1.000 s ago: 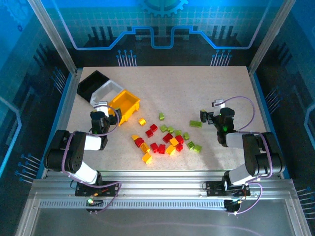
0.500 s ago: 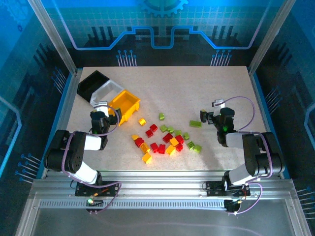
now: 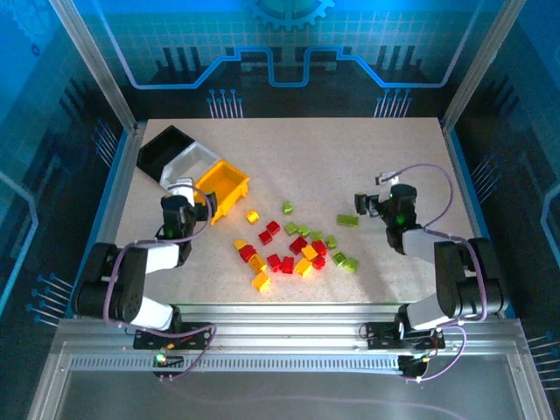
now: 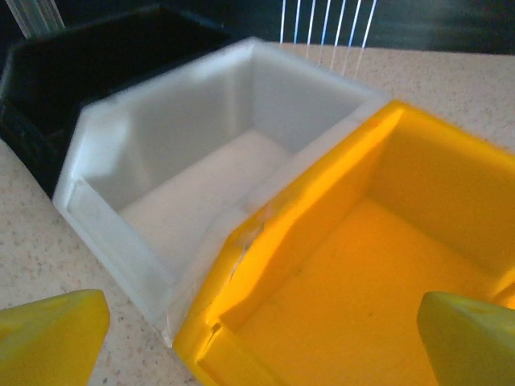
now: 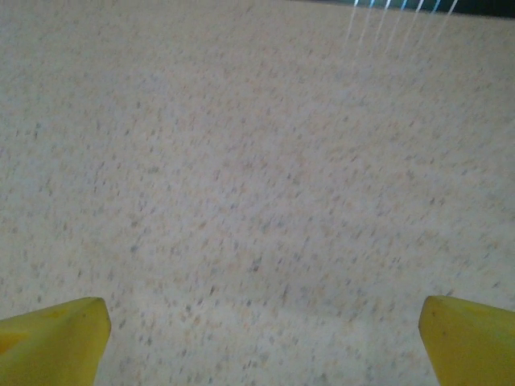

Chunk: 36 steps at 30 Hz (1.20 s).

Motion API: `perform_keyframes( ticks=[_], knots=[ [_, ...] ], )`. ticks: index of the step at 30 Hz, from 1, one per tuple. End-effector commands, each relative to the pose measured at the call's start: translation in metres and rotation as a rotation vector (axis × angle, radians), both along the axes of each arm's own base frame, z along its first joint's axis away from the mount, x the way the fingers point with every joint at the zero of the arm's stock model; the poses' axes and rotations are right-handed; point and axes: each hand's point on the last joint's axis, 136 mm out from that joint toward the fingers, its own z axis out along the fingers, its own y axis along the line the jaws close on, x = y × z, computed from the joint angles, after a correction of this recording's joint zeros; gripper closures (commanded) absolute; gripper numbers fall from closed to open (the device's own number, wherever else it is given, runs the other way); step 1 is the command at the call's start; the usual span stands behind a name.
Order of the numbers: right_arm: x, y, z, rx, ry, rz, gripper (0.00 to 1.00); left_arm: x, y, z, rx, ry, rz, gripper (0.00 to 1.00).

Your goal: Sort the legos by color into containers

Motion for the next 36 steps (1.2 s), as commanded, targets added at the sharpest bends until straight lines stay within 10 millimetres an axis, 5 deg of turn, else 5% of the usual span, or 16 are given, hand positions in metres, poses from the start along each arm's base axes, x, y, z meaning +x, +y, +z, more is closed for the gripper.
perform_keyframes(
  ticks=[1,5,9,13,17,20,26,30,36],
  knots=[
    [0.001,-0.005,0.015,-0.048,0.042,-0.08,0.0,0.005,0.01,0.046,-0.014,-0.033,0.083,0.01],
    [-0.004,0.001,0.028,-0.117,0.022,-0.132,0.0,0.007,0.014,0.093,-0.15,-0.182,0.137,0.01],
    [-0.011,-0.027,0.057,-0.071,-0.067,-0.367,0.0,0.008,0.011,0.128,-0.337,-0.332,0.143,0.01],
    [-0.013,-0.025,0.067,0.315,-0.102,-0.352,0.0,-0.01,0.034,0.117,-0.697,-0.364,0.348,0.01],
    [-0.015,-0.032,0.044,0.553,0.062,-0.474,0.0,-0.005,0.03,0.116,-0.878,-0.304,0.279,0.01],
    [-0.004,-0.011,0.04,0.554,0.118,-0.357,0.0,0.004,0.013,0.132,-0.876,-0.331,0.141,0.01],
    [-0.001,0.02,0.032,0.529,0.253,-0.223,0.0,0.03,-0.01,0.13,-0.855,-0.164,0.017,0.01],
    [-0.005,0.033,0.025,0.481,0.312,-0.19,0.0,0.047,-0.035,0.106,-0.703,0.133,-0.05,0.14],
    [0.0,0.047,0.024,0.471,0.351,-0.157,0.0,0.06,-0.08,0.068,-0.387,0.41,-0.084,0.19]
  ],
)
